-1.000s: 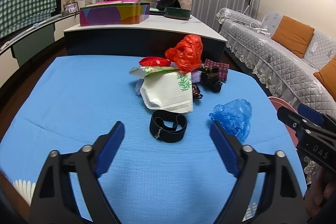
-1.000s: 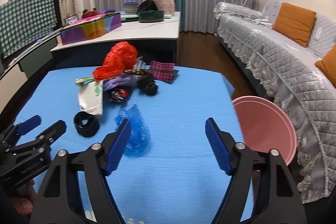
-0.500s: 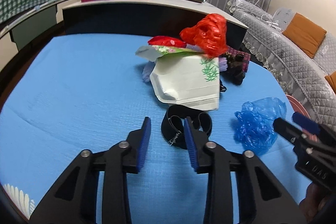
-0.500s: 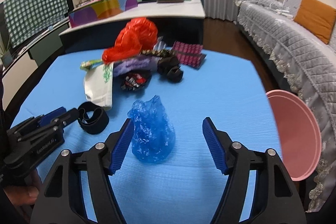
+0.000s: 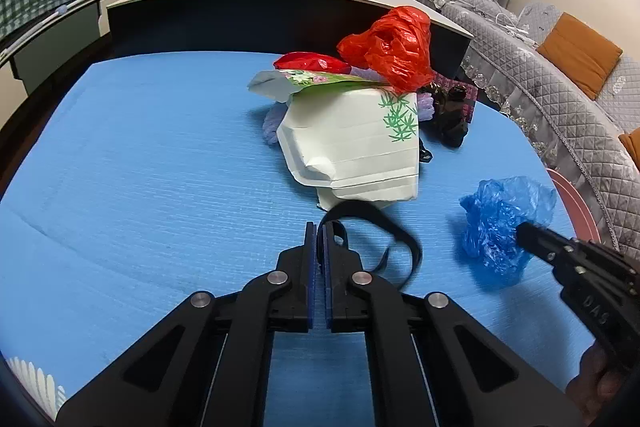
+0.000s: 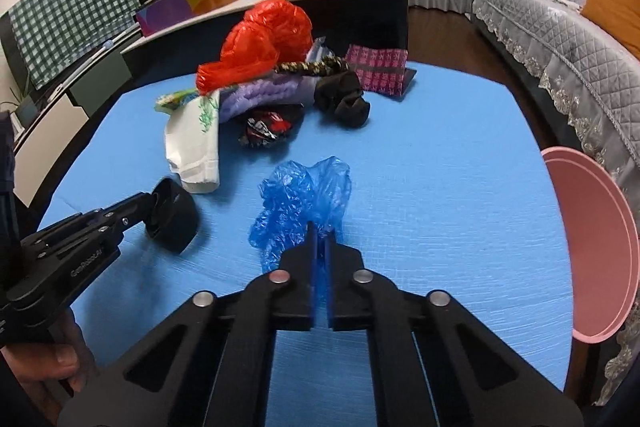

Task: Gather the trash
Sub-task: 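Carry the black strap and blue bag in both tools over the pink bin, then open both tools to drop the strap and blue bag into the pink bin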

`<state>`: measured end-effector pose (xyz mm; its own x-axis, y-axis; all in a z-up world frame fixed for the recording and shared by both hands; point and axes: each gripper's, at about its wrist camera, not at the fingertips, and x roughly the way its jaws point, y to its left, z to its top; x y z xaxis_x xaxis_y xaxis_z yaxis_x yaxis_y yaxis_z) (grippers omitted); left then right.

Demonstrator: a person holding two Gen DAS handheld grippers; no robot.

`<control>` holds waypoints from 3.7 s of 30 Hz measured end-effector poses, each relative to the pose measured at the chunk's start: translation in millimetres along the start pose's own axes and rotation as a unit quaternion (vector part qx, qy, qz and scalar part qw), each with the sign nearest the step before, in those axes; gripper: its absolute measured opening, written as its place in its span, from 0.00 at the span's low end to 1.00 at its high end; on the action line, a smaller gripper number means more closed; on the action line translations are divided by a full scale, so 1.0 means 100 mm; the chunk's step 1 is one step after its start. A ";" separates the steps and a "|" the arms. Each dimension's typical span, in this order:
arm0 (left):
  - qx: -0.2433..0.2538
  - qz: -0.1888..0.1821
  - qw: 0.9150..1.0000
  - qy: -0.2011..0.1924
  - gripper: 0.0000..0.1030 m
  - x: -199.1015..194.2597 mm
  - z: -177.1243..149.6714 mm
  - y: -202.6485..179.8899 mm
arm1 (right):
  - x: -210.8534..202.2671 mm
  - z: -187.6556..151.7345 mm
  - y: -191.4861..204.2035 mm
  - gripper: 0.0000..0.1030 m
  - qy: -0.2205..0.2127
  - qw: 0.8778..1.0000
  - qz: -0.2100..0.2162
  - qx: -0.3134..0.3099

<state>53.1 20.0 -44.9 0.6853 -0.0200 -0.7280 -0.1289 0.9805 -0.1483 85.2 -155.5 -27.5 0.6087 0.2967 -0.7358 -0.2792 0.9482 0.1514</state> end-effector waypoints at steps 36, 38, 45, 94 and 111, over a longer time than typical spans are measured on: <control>0.067 -0.032 0.995 -0.063 0.02 -0.52 0.01 -0.73 | -1.28 0.01 -0.74 0.02 -0.120 0.989 -0.073 0.055; 0.073 -0.038 0.995 -0.062 0.02 -0.51 0.01 -0.81 | -1.32 -0.02 -0.83 0.02 -0.122 0.988 -0.080 0.060; 0.092 -0.056 0.992 -0.060 0.02 -0.47 0.01 -1.13 | -1.45 -0.05 -1.16 0.02 -0.131 0.982 -0.104 0.082; 0.232 -0.214 0.949 -0.014 0.03 0.44 0.27 -3.37 | -1.37 0.11 -2.87 0.07 -0.116 0.958 -0.203 0.164; 0.217 -0.191 0.956 -0.047 0.36 -0.16 0.36 -2.81 | -1.62 0.23 -2.56 0.59 -0.151 0.956 -0.198 0.157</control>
<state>104.5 -247.7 32.4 0.6862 -0.3957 -0.6104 0.4399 0.8940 -0.0850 75.5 -444.0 68.4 0.8204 -0.1182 -0.5594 0.2248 0.9663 0.1255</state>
